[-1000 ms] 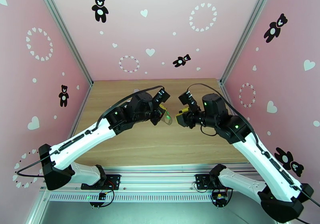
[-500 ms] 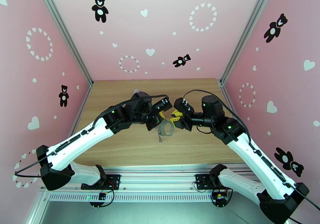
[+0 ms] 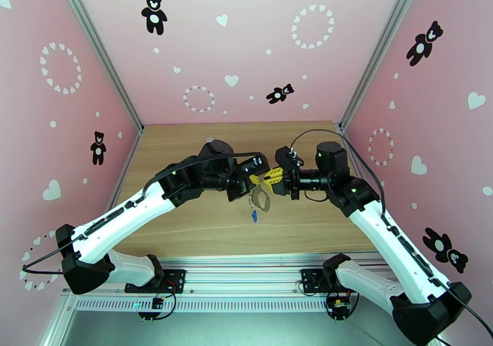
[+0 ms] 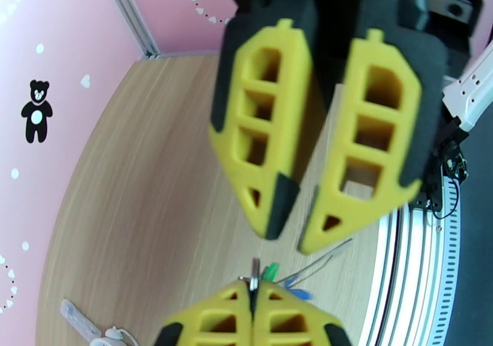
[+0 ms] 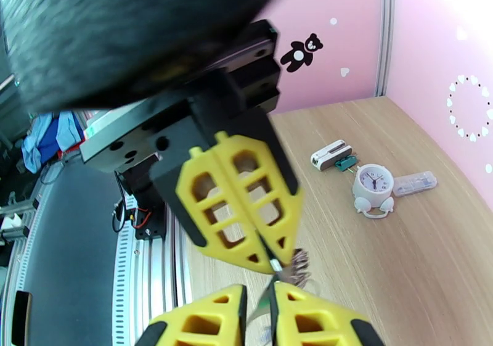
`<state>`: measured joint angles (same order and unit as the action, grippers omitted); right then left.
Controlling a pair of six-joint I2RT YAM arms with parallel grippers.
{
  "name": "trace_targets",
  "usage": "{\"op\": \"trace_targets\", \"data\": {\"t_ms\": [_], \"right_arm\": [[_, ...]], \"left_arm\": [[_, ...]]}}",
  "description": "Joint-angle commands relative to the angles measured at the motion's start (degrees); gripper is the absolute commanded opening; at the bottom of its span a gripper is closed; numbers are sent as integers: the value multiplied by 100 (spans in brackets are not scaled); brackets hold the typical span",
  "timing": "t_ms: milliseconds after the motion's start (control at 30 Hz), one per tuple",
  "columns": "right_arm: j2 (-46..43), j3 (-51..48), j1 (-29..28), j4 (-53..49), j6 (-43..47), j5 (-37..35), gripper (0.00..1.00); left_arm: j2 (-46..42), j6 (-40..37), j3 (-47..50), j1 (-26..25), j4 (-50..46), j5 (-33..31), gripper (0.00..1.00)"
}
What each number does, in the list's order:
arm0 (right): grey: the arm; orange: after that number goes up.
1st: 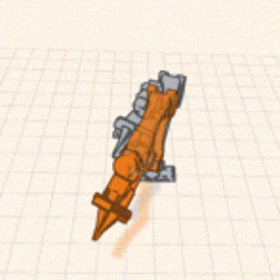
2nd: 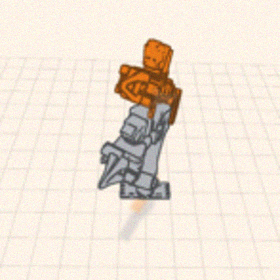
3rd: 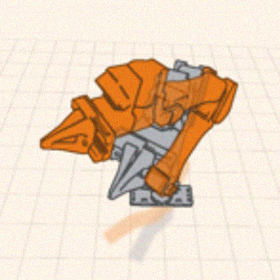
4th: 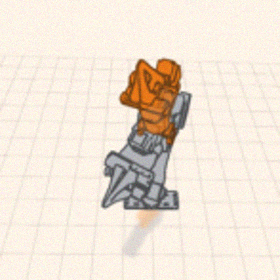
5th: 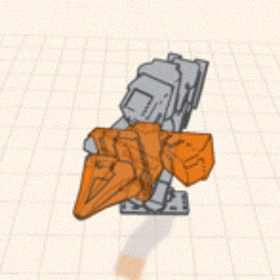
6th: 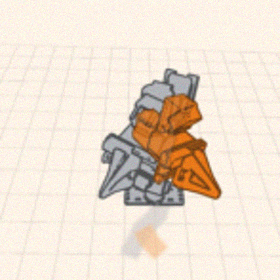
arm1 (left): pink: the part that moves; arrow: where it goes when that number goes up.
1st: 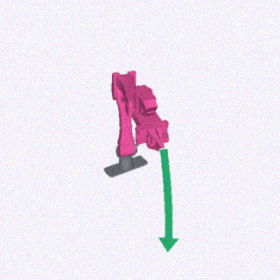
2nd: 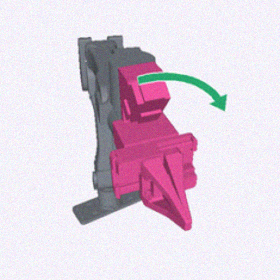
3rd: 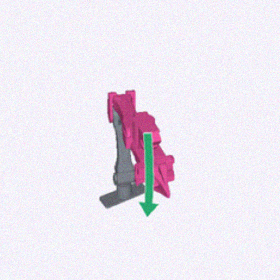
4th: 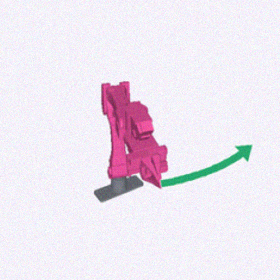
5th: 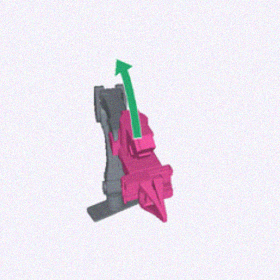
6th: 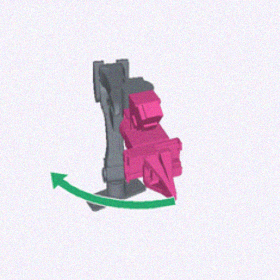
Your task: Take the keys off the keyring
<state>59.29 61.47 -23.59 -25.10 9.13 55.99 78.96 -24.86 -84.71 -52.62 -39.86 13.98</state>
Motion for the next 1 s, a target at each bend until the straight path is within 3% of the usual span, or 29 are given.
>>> {"op": "trace_targets", "data": {"t_ms": [0,300,567,967], "right_arm": [[156,37,9,37,-81,449,18],[307,108,12,-133,49,459,17],[290,152,46,-252,81,-113,19],[270,290,76,-162,-42,1,22]], "left_arm": [[-143,-144,17,26,351,326,0],[46,-111,-248,27,176,550,0],[6,-185,-259,24,120,658,0],[-64,-211,-239,24,121,950,0]]}}
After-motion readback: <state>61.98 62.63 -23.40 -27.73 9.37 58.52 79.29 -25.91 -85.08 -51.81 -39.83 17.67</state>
